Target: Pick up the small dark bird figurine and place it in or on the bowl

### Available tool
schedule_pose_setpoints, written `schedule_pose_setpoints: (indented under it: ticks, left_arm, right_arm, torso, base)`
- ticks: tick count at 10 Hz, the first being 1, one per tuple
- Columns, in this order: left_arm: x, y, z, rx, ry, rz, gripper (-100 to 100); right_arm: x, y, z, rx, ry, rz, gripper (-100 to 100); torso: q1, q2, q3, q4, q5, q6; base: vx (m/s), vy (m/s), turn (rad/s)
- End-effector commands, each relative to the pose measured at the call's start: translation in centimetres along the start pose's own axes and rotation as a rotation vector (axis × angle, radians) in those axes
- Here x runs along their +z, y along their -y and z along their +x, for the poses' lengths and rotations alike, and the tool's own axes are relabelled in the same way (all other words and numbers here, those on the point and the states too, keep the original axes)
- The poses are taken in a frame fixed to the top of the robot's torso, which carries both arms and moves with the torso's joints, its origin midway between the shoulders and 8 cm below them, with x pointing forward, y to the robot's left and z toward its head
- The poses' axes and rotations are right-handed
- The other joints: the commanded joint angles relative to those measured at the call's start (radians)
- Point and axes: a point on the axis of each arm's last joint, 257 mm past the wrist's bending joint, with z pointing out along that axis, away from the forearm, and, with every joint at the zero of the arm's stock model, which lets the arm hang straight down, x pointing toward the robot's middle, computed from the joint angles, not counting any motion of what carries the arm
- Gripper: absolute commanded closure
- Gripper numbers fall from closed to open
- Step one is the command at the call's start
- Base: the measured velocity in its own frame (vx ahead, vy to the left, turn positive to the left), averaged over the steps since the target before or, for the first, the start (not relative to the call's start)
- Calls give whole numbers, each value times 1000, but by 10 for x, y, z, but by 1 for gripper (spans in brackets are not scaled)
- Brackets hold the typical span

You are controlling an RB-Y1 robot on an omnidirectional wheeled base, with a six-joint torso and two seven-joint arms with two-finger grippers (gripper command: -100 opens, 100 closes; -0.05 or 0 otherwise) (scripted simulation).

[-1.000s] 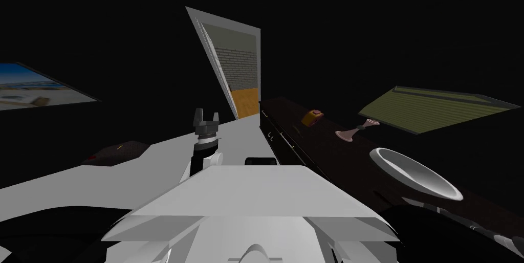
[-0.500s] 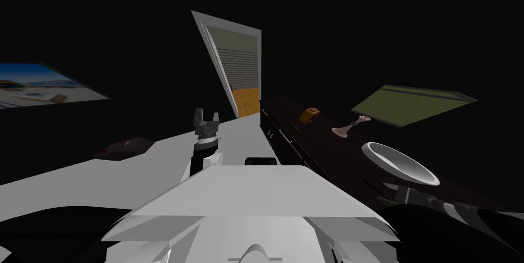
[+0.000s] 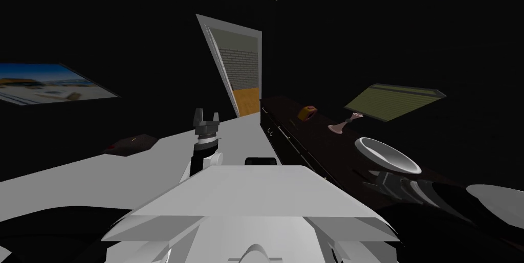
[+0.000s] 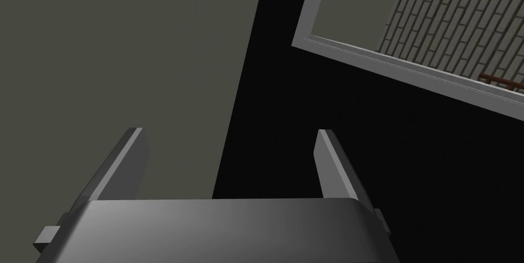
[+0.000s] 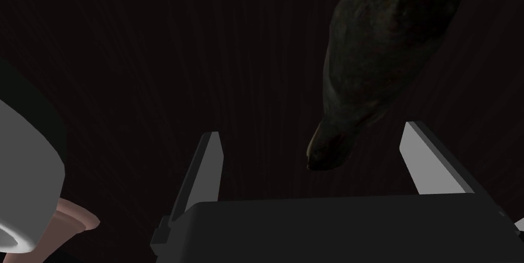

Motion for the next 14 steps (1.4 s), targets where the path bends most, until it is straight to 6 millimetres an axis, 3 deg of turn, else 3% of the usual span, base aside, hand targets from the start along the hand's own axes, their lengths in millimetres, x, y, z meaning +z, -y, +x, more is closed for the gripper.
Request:
schedule_pose_setpoints:
  ticks: [1,2,3,4,5,6,8,9,13,14]
  left_arm:
    - [0,0,0,0,0,0,0]
    - [0,0,0,0,0,0,0]
    - [0,0,0,0,0,0,0]
    - [0,0,0,0,0,0,0]
    - [0,0,0,0,0,0,0]
    - [0,0,0,0,0,0,0]
    - [0,0,0,0,0,0,0]
    - [0,0,0,0,0,0,0]
    - [0,0,0,0,0,0,0]
    - [0,0,0,0,0,0,0]
  right_arm:
    - [5,1,-7,22,-2,1,-100]
    - [9,7,-24,-1,-1,7,-100]
    - [10,6,-23,22,-2,4,-100]
    - [14,11,-40,0,-1,11,-100]
    - [15,10,-39,30,-2,9,-100]
    - [19,14,-54,9,-3,14,-100]
    - [17,14,-52,21,-3,12,-100]
    - [17,14,-53,26,-2,14,100]
    - [16,15,-54,25,1,16,100]
    - [16,15,-54,25,1,17,0]
  torso:
    - [0,0,0,0,0,0]
    - [1,0,0,0,0,1]
    - [1,1,1,0,0,0]
    - [1,0,0,0,0,1]
    - [1,0,0,0,0,0]
    - [1,-1,0,0,0,1]
    - [1,0,0,0,0,1]
    - [1,-3,-1,0,0,1]
    - [0,-7,-5,-3,-1,1]
    - [0,-7,-5,-3,-1,1]
  base:
    - [-90,-13,22]
    - [-129,-9,20]
    - [-101,-7,19]
    - [-99,-7,16]
    - [-84,-12,21]
    - [-115,-19,25]
    - [-61,-5,9]
    - [-7,-1,-2]
    - [0,0,0]
    - [0,0,0]
